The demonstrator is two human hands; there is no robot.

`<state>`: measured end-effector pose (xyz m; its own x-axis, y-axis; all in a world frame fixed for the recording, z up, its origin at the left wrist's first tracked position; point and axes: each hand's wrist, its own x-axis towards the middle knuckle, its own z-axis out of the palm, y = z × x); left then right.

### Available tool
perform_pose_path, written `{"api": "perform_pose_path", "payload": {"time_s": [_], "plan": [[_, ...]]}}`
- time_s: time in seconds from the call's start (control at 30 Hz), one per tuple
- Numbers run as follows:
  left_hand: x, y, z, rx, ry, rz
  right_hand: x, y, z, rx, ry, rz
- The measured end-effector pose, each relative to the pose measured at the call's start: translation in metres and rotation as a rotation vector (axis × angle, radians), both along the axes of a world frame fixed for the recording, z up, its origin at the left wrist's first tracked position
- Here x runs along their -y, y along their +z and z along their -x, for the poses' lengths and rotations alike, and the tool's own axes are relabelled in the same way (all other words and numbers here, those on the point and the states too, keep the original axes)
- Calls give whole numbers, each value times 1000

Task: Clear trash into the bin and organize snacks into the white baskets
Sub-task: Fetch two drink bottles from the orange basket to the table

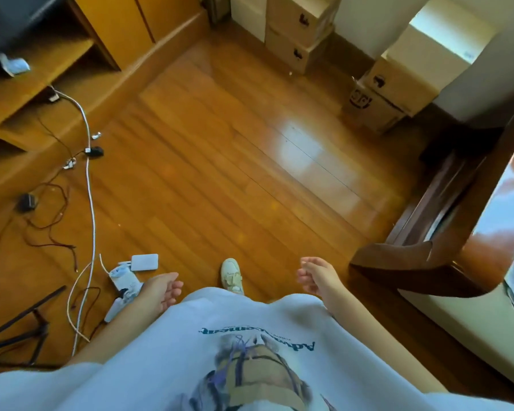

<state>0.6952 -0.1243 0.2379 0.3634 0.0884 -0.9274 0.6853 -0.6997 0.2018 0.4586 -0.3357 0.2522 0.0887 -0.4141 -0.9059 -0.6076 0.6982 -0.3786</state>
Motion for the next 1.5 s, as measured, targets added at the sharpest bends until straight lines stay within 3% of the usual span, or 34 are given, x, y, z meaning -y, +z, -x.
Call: {"api": "perform_pose_path", "payload": {"time_s": [0.2,0.43,0.57,0.77,0.97,1.13,1.3,1.5], "plan": [[71,9,-17,43,-165,128,12,-14,11,-71,-122,-27],[190,2,-67,24,-250,184,118,-41,-29,-277,-118,-38],[241,6,-101,40,-116,175,203,-36,-83,-269,-70,-20],[284,13,-151,100,104,176,307,-18,-197,-112,185,22],[268,13,-184,74,396,100,350,-4,-327,-14,537,69],[250,3,-223,8,622,85,367,-2,-417,58,710,53],[251,-10,-288,38,666,116,386,-5,-485,30,732,35],[286,-10,-395,47,626,166,416,0,-546,-7,595,16]]}}
